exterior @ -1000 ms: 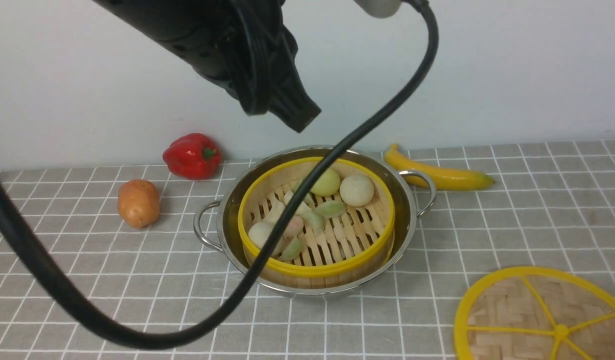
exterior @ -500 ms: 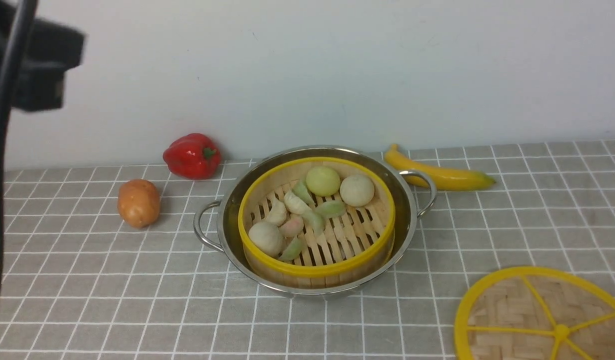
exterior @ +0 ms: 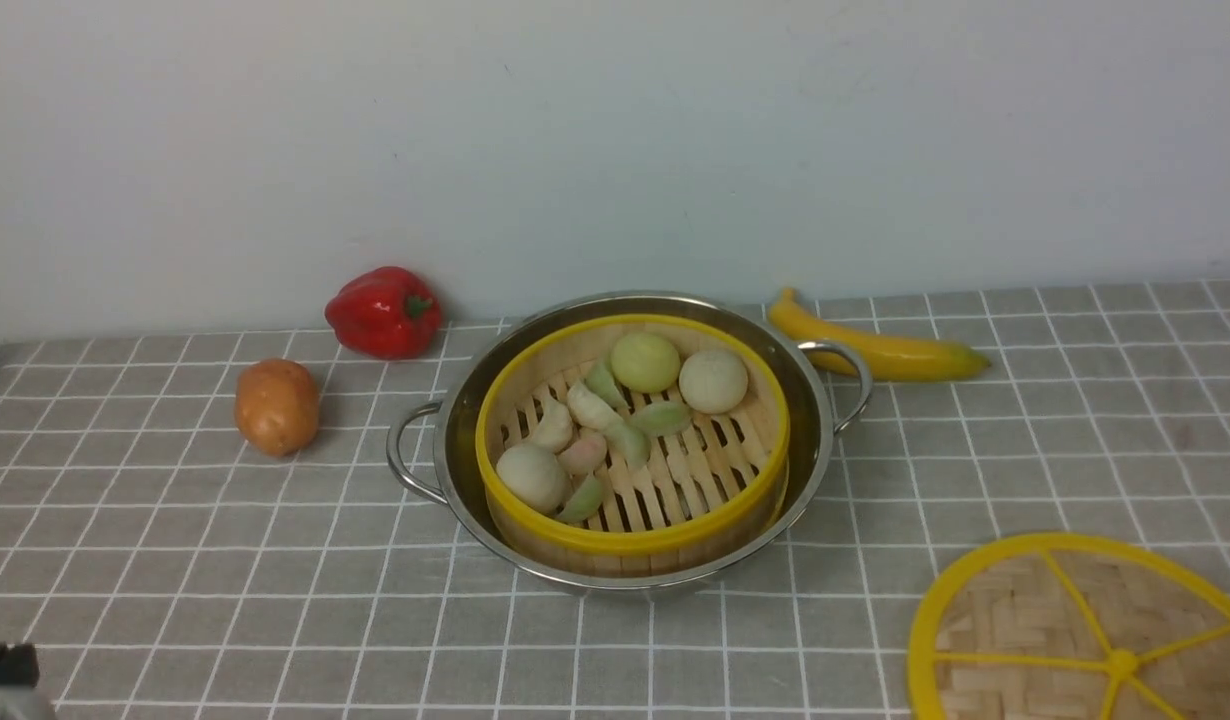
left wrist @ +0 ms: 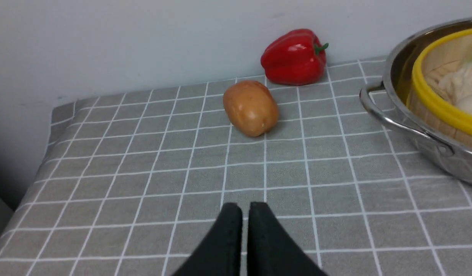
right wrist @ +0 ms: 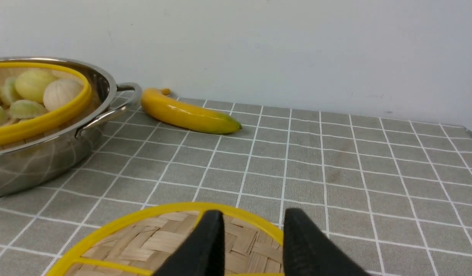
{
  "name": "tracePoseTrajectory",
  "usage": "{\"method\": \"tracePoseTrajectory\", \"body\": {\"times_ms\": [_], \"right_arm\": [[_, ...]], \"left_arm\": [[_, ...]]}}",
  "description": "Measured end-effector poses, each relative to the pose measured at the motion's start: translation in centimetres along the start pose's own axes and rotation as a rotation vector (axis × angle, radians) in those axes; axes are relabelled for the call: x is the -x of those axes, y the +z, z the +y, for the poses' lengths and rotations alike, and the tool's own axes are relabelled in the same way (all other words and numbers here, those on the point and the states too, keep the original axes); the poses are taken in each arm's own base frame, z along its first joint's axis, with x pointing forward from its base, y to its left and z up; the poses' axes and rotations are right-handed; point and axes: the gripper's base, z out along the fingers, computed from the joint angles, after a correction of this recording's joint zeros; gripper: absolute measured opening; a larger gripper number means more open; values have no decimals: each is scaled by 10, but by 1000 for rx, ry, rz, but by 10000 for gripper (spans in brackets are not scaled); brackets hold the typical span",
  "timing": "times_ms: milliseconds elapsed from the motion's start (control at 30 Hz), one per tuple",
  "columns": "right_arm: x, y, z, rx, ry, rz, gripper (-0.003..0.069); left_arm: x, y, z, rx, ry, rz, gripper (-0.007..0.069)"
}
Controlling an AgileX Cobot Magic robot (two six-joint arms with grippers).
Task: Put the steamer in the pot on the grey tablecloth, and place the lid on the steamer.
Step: 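Move the gripper down to the bamboo steamer lid and grasp its center knob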
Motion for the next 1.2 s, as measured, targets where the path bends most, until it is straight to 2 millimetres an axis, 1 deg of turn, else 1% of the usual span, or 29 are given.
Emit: {"method": "tracePoseTrajectory", "body": {"times_ms": [33,67,100,200,267,433,733,967,1200], "right_arm": [[0,0,0,0,0,0,243],[0,0,0,0,0,0,243],[0,0,0,0,0,0,243],[0,0,0,0,0,0,243],[0,0,0,0,0,0,243],[0,0,0,0,0,-1,243],[0,0,0,0,0,-1,243],[0,0,0,0,0,-1,243],[0,0,0,0,0,-1,243]], "left_arm": [[-8,-2,-1,7,-7,-25,29],[-9,-2,-1,8,-7,-28,30],[-14,-6,-2,14,-16,-72,34],[-15,-12,-3,15,-16,-114,43],[-17,-13,-4,11,-10,-114,43],[-25,-13,-6,-8,27,-32,45],[-26,-13,-6,-7,77,-21,64],[-25,-13,-6,-12,60,-24,75],[-27,-14,-2,36,30,-11,94]]}}
